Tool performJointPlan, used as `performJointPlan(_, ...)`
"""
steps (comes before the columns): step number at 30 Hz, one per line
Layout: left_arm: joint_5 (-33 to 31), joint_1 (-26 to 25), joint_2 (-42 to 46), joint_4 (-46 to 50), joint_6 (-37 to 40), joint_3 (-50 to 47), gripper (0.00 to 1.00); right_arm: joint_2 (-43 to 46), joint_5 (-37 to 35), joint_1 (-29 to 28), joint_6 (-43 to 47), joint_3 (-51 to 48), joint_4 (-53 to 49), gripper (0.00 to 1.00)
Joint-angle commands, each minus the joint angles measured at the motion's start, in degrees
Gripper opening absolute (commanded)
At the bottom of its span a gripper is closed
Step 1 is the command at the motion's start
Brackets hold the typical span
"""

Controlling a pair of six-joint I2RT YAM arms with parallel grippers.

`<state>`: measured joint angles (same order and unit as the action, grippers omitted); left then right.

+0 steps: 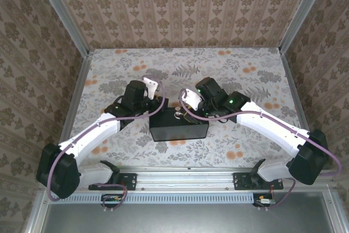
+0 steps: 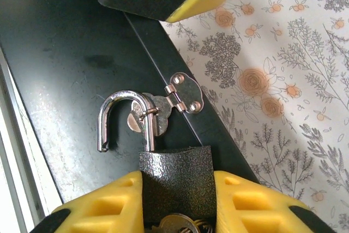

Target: Unlock a padlock with a key

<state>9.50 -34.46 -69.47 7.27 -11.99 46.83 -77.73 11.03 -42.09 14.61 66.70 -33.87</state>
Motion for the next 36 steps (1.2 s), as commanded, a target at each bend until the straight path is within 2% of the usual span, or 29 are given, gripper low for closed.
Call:
performJointPlan(1,-1.1,-0.3,1.7,1.7,0.4,-1.3,0.56,-1.2,-1.9,-0.3,-4.5,-1.4,-0.1,0.24)
performJointPlan(7,-1.2,0.0,1.9,1.4,0.5,-1.3,0.56,0.1,-4.9,-0.3,-7.5,-1.2,-1.7,0.16)
performJointPlan(16,-1.2,0.3,0.9,0.3,0.2,-1.3,0.56,3.9,-7.0,-1.3,-10.7,0.9,-6.3,0.14)
performJointPlan(23,-0.8,-0.1,0.6,0.4,0.1,-1.1,0.56,2.6,-14.5,-3.1,-13.4,3.4,-10.6,0.13)
performJointPlan(29,-1.7,-0.5,0.2,0.8,0.3,-1.0,0.56,0.0,-22.3,-3.8,-12.0,8.5,-13.8,0.11)
performJointPlan(36,0.2,-2.2,-2.2,-1.7,-1.1,-1.7,0.55,-3.7,-28.1,-3.6,-9.3,12.4,-14.5,0.10)
